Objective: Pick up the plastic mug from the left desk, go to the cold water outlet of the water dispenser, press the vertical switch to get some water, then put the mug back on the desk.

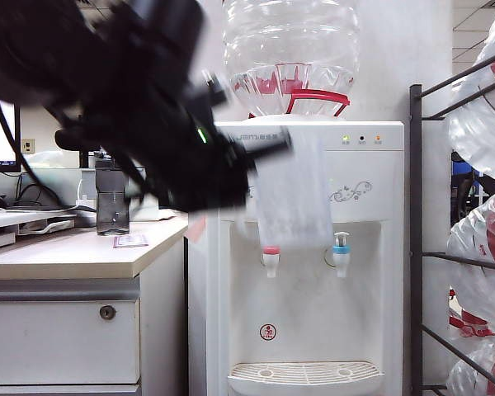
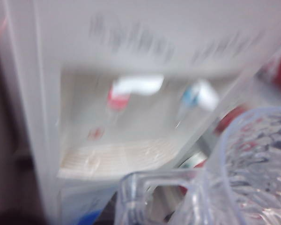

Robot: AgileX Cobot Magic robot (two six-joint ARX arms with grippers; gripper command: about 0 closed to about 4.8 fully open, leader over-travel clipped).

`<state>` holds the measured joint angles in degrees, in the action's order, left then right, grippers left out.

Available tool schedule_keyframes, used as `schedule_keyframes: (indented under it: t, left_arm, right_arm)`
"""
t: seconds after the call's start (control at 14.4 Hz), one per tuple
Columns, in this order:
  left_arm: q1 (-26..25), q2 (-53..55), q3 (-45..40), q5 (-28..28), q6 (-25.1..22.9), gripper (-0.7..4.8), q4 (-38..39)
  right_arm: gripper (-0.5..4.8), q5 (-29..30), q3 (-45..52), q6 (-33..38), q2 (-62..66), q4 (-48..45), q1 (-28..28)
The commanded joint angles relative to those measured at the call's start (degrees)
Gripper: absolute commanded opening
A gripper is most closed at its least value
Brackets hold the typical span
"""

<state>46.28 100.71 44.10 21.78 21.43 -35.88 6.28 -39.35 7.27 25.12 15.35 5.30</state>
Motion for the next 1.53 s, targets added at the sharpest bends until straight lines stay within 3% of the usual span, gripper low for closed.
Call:
schedule_keyframes:
  t: [0.07, 0.35, 0.69, 1.32, 1.53]
  left_arm:
    - [3.3, 4.2, 0.1, 5.1, 6.5, -0.06, -2.8]
    - [4.8, 9.9, 0.3, 8.2, 10.8, -0.06, -7.6]
    - [5.0, 16.5, 8.1, 7.7, 7.0, -0.06, -7.9]
    - [5.0, 26.0, 18.1, 9.6, 6.8, -0.06, -6.8]
    - [4.9, 27.8, 19.7, 12.9, 6.8, -0.06, -5.2]
  right_arm:
    - [-0.05, 0.3, -0.2, 0.2, -0.1, -1.0, 0.1]
    - [-0.05, 0.3, -0.2, 0.2, -0.1, -1.0, 0.1]
    - [-0.05, 0.3, -0.2, 0.2, -0.1, -1.0, 0.1]
    - [-0.05, 0.3, -0.2, 0.2, -0.1, -0.9, 0.1]
    - [-0.05, 0.3, -0.2, 0.2, -0.1, -0.9, 0.1]
